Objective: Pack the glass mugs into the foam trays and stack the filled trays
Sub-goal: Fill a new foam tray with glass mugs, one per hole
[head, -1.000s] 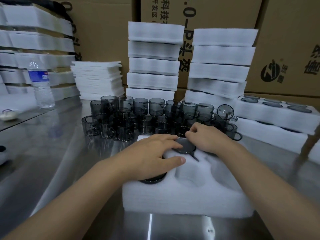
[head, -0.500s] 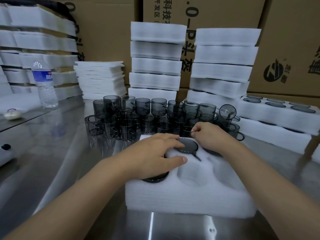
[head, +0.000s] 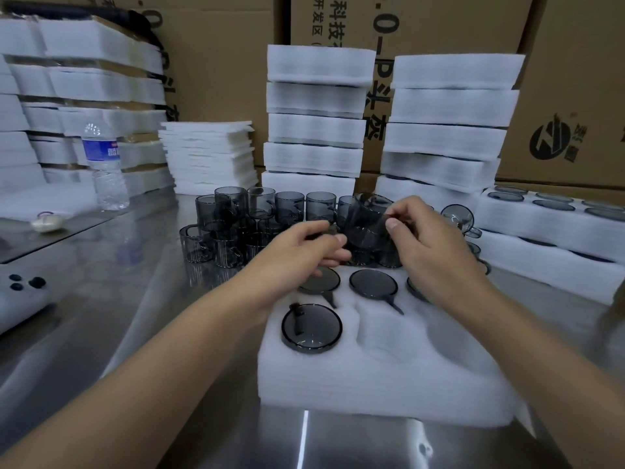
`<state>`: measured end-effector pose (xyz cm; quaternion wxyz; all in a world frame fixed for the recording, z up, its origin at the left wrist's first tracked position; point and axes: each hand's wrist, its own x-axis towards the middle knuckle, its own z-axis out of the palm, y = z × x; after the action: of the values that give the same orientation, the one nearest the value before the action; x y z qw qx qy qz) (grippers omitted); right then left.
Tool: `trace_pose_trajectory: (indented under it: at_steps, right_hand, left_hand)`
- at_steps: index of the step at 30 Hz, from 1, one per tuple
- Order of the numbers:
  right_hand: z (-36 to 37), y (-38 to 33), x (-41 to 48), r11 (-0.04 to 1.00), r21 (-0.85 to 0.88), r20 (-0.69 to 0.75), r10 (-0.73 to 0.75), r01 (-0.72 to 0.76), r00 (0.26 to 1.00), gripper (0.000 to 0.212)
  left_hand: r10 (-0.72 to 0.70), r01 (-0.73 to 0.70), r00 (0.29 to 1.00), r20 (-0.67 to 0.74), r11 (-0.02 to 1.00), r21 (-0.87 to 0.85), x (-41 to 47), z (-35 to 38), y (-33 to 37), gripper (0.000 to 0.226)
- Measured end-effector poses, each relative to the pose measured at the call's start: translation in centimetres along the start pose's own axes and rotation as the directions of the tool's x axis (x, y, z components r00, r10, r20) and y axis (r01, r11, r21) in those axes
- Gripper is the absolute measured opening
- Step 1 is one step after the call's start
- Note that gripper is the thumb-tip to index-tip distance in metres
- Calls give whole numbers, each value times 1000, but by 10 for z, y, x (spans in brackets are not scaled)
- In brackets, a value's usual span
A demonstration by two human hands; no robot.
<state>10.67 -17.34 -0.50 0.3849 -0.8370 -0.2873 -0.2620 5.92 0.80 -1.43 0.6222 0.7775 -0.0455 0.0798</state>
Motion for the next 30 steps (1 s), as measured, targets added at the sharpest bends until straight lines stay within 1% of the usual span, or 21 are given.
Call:
trace_pose_trajectory:
  at_steps: [2, 4, 6, 8, 10, 11, 13, 16, 19, 21, 25, 30]
  right_hand:
    - [1, -6, -8, 989, -48, 18, -138, 139, 990, 8]
    - [2, -10, -13, 951, -123, 65, -277, 283, 959, 12]
    - [2, -12, -16, 919, -169, 93, -345, 356, 934, 16]
    - [2, -11, -18, 901, -206, 109, -366, 382, 924, 17]
    - [2, -9, -20, 895, -224, 121, -366, 384, 923, 18]
    - [2, -8, -20, 899, -223, 120, -359, 377, 926, 19]
    - [2, -6, -20, 913, -200, 112, -339, 355, 934, 23]
    - [2, -4, -19, 939, -140, 102, -302, 314, 948, 37]
    - [2, -2, -20, 959, -81, 81, -264, 270, 961, 50]
    - [1, -2, -21, 960, -69, 73, -265, 270, 961, 52]
    - [2, -2, -20, 958, -86, 41, -269, 272, 962, 51]
    - [1, -1, -18, 963, -92, 40, -249, 251, 968, 49]
  left_hand:
    - [-25, 17, 998, -61, 993, -121, 2, -3, 0, 32]
    - [-41, 22, 996, -85, 977, -214, 3, -5, 0, 37]
    - [-32, 9, 996, -79, 960, -279, 3, -6, -1, 44]
    - [-19, -7, 997, -77, 946, -324, 4, -7, -3, 30]
    - [-24, -11, 996, -91, 932, -363, 5, -8, -5, 18]
    - [-22, -15, 995, -97, 928, -372, 6, -8, -6, 18]
    - [-5, -35, 995, -104, 924, -381, 7, -8, -8, 26]
    - [25, -75, 991, -135, 923, -377, 7, -6, -9, 50]
    - [44, -96, 988, -149, 926, -366, 8, -5, -12, 60]
    - [51, -98, 989, -141, 931, -352, 9, -5, -12, 59]
    - [49, -81, 993, -106, 943, -324, 10, -7, -13, 45]
    - [54, -76, 995, -79, 947, -311, 11, -8, -13, 41]
